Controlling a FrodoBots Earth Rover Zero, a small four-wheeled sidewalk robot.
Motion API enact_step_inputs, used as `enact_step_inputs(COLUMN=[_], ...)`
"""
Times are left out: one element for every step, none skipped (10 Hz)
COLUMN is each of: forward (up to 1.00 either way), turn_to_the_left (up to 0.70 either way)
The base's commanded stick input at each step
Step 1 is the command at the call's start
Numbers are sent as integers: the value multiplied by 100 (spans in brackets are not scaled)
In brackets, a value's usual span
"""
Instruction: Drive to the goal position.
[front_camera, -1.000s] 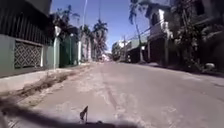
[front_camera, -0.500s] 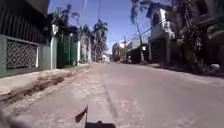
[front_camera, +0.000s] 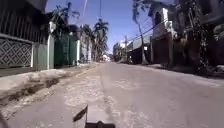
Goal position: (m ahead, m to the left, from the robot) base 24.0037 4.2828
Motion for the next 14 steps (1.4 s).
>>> enact_step_inputs(forward=[70, 70, 70, 70, 70, 70, 70, 70, 70, 70, 70, 70, 70, 70], turn_to_the_left=[-3, -3, -3, -3, -3, -3, -3, -3, -3, -3, -3, -3, -3, -3])
